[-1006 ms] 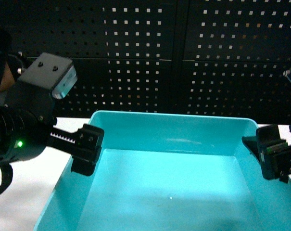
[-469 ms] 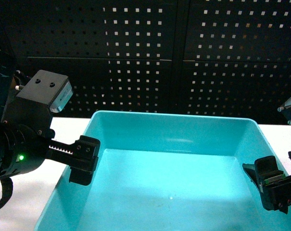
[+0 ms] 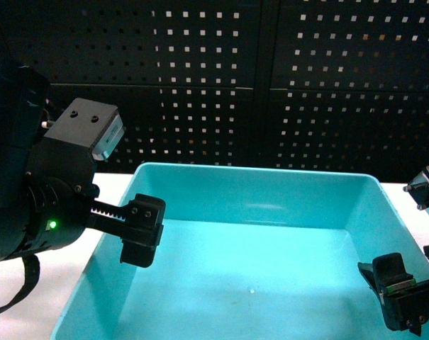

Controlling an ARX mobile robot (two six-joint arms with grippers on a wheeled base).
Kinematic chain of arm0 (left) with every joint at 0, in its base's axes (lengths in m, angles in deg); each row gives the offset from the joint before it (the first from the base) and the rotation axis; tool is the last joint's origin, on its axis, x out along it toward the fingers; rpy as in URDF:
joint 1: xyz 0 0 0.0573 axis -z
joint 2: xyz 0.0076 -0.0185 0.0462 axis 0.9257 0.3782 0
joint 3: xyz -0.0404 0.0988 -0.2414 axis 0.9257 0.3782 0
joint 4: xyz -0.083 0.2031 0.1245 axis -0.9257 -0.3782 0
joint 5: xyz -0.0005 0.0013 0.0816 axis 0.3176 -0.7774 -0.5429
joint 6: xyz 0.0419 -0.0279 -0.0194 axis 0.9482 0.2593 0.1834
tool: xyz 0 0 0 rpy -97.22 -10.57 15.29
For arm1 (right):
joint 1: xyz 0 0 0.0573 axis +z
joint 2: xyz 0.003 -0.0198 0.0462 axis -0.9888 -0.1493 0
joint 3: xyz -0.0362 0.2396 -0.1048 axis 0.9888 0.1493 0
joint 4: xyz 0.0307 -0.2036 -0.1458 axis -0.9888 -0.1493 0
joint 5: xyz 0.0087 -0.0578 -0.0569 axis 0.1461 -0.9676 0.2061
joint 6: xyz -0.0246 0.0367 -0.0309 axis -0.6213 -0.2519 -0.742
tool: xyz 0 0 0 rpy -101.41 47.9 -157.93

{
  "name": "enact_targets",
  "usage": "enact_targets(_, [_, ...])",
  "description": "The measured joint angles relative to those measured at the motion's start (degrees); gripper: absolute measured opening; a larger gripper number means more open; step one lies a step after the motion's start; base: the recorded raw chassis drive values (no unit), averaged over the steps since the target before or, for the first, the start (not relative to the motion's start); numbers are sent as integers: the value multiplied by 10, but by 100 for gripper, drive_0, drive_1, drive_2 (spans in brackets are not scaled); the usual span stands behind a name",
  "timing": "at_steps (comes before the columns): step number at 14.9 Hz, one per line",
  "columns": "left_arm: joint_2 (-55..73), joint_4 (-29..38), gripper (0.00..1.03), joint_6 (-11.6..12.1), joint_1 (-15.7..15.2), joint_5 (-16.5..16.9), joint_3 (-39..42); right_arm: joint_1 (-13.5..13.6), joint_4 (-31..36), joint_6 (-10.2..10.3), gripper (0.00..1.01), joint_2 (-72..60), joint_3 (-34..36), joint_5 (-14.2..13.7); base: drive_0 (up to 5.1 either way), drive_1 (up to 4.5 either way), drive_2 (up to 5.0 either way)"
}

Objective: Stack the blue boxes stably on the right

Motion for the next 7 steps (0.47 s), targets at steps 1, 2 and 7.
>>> enact_targets(1, [0,0,98,-4,2,0,-3,1,2,0,98,-1,0,-2,0,0,0])
enact_targets(2, [0,-1,98,-5,3,0,-6,1,3,0,98,-2,0,-2,0,0,0])
enact_targets(7, [1,-10,98,-13,5,-3,-11,1,7,0,59,-3,0,-3,0,0,0])
